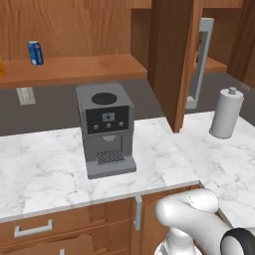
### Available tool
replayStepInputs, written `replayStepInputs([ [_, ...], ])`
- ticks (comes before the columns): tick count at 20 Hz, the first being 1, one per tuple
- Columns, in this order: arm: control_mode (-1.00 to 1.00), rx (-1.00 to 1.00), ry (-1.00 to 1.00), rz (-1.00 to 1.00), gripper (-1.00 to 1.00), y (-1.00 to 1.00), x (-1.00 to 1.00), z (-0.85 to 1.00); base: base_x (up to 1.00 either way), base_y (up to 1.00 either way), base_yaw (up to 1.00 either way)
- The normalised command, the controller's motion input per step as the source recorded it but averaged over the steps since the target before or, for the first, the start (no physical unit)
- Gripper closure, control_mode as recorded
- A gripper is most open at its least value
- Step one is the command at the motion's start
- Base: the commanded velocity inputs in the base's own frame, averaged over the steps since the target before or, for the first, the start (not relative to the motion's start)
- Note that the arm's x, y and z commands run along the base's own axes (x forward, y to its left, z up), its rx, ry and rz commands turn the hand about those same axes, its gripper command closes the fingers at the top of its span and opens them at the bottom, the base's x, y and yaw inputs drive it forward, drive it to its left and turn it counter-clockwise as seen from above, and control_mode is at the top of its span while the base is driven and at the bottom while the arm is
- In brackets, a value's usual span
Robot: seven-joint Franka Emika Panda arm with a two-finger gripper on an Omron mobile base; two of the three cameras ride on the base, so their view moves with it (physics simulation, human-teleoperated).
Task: Sort all alcoholic drinks to one cabinet, and non-alcoholic drinks to the other.
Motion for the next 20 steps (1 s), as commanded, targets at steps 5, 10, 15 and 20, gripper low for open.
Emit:
replayStepInputs([
  [5, -1.00, 0.13, 0.00, -0.12, 1.00, -0.45, 0.63, 0.38, 0.00, 0.00, 0.00],
  [10, -1.00, 0.05, -0.02, -0.09, 1.00, -0.15, 0.48, 0.06, 0.00, 0.00, 0.00],
  [15, -1.00, 0.01, -0.08, -0.11, 1.00, 0.00, 0.65, 0.00, 0.00, 0.00, 0.00],
  [20, -1.00, 0.04, -0.03, -0.09, 1.00, 0.00, 0.84, 0.00, 0.00, 0.00, 0.00],
])
